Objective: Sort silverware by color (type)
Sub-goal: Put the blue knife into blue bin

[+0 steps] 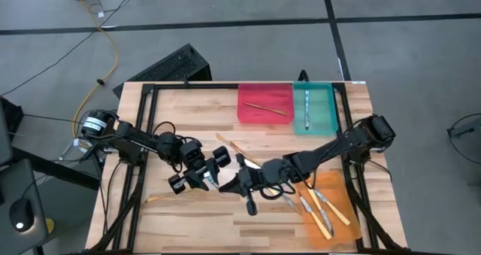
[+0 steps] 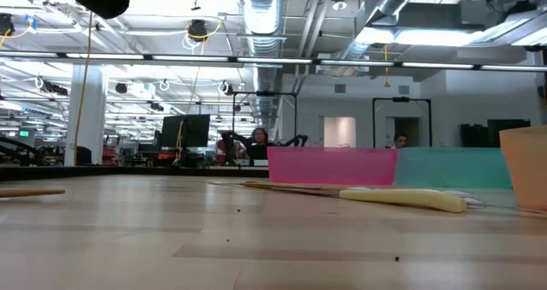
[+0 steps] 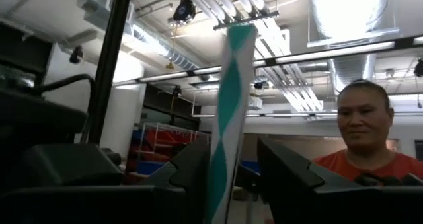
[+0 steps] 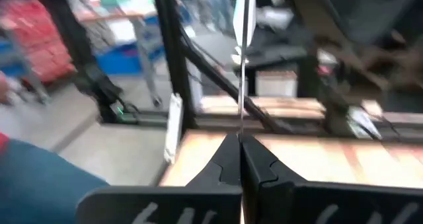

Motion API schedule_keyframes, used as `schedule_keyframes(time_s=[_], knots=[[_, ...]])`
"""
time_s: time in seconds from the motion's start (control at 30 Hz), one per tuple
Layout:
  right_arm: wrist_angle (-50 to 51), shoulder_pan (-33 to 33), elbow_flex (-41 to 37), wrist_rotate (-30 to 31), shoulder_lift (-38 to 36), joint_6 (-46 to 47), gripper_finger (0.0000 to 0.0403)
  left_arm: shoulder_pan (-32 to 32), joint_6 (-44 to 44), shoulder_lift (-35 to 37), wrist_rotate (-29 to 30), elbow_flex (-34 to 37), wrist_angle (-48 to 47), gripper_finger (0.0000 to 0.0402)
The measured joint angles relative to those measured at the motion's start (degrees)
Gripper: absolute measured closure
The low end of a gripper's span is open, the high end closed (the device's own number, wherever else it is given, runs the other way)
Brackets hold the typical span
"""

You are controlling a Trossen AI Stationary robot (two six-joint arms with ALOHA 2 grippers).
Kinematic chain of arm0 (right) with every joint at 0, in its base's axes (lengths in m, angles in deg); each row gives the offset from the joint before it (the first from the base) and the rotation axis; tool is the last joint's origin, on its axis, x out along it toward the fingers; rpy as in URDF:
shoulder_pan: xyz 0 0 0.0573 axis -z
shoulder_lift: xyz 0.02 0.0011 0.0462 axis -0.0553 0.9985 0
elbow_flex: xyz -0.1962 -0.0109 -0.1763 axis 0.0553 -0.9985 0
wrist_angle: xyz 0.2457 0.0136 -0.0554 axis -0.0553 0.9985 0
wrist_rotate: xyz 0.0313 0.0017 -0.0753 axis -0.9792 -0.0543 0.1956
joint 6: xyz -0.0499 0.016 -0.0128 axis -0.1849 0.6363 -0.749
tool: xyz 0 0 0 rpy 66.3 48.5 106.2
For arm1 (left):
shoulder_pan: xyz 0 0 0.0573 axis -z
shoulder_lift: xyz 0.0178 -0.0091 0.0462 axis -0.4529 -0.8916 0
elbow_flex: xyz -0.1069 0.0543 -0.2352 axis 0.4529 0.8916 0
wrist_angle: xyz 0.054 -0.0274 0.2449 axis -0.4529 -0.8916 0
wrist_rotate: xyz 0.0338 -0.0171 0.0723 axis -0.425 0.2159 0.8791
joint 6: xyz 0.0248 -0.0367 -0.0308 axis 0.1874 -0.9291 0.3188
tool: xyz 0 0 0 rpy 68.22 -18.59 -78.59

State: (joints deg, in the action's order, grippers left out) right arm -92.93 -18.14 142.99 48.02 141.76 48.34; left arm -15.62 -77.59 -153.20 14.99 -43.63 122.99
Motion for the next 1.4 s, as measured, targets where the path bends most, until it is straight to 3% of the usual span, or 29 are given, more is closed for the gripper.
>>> schedule_keyframes(time_s=[0.3,0.67,0.83,1.03,1.23,1.4], knots=[[14.1,-5.5,0.0,19.1,-7.5,6.6,0.0398,-3.7,-8.9,1.0,-8.1,0.0,0.2,0.0279],[15.4,-12.1,-0.1,38.6,-12.6,6.3,0.04,-7.6,-5.9,1.3,-2.7,0.0,-7.7,0.028],[18.3,-12.1,0.0,46.2,-12.6,9.7,0.04,-9.7,-5.3,1.0,1.9,0.1,-15.8,0.028],[24.4,-11.8,0.1,57.6,-11.8,15.6,0.04,-11.5,-4.2,1.0,3.0,0.1,-30.4,0.028],[39.7,-10.8,0.0,64.2,-13.2,30.4,0.04,-11.6,-0.3,1.0,9.2,0.1,-43.4,0.028],[70.4,-7.3,0.0,60.7,-16.3,63.6,0.04,-11.7,0.4,1.0,10.3,0.1,-47.3,0.028]])
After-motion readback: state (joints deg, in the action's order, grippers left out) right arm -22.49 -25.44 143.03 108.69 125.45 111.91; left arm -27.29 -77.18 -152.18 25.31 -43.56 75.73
